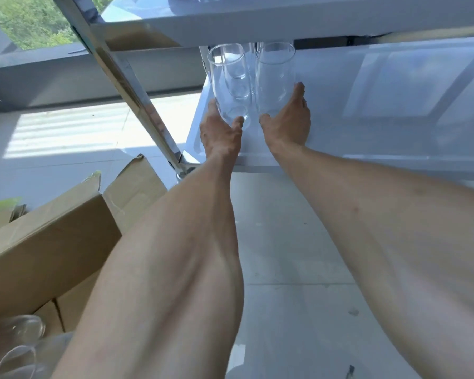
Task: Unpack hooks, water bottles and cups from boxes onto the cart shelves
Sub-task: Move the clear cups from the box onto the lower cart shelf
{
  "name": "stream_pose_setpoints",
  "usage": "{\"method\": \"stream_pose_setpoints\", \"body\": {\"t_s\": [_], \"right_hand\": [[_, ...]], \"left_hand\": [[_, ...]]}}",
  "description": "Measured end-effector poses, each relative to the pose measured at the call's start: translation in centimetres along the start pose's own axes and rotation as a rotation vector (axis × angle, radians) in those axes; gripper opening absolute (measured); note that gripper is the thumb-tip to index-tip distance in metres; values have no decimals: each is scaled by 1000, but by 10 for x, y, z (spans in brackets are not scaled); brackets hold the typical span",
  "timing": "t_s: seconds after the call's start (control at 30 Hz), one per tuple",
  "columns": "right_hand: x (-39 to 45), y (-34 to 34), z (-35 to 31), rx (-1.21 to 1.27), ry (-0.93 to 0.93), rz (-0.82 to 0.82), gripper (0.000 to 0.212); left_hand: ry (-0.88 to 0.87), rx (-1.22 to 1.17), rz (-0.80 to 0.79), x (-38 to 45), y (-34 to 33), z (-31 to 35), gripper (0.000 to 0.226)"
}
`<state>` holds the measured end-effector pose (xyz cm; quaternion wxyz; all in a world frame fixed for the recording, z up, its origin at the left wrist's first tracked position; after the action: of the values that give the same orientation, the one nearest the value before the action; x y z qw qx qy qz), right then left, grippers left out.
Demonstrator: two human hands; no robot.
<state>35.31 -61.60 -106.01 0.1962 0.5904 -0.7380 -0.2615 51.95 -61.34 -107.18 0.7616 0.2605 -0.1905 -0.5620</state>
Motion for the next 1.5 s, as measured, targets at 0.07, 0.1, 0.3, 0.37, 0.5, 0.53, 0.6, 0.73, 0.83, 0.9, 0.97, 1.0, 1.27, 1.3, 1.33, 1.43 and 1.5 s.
{"method": "stream_pose_setpoints", "body": {"t_s": [0.07,0.1,0.3,0.37,0.5,0.53,0.6,0.73,0.83,0.9,0.97,1.0,1.27,1.3,1.33,1.43,1.5], "right_hand": [[-7,5,1,-30,-67,-24,85],[-14,8,1,-41,-110,-21,82],[-77,14,-20,-111,-121,-76,48],[-102,10,-39,-79,-103,-116,45],[-150,-3,-94,56,-19,-240,35],[-160,-4,-108,64,13,-255,30],[-178,-2,-134,80,53,-255,27],[-205,4,-178,112,113,-227,29],[-224,-12,-206,107,224,-289,23],[-237,-41,-216,31,277,-437,20],[-253,-82,-213,-124,287,-657,21],[-264,-105,-206,-197,275,-779,23],[-337,-231,-137,-567,233,-1332,58],[-347,-242,-131,-596,246,-1375,63],[-356,-253,-125,-631,259,-1417,69],[-381,-282,-119,-700,346,-1511,101],[-393,-297,-123,-659,388,-1550,116]], "left_hand": [[-3,92,-8,-10,7,3,51],[-4,125,-12,-17,13,4,50],[130,108,-56,-71,63,-4,32],[156,79,-83,-91,79,4,28],[126,-46,-112,-107,126,50,26],[136,-77,-124,-109,140,59,26],[134,-27,-156,-113,172,68,27],[225,45,-97,-137,245,35,22],[400,175,-74,-166,286,-29,23],[523,284,-120,-188,300,-78,23],[611,354,-189,-208,303,-125,27],[648,393,-223,-218,303,-148,31],[1023,796,16,-258,334,-267,60],[1058,794,61,-259,341,-277,69],[1090,767,100,-260,345,-287,78],[1105,700,216,-257,350,-307,77],[1084,729,279,-250,354,-312,61]]}}
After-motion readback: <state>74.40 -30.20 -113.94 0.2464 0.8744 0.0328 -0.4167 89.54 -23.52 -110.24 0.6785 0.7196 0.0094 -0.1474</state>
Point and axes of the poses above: each hand's wrist, its own x-axis towards the middle knuckle, its own y-axis out of the back of the hand, z = x × y, the point moved 6 cm from there along x, towards the middle knuckle, and after that the axes turned 13 degrees about -z, right-handed, at the moved point
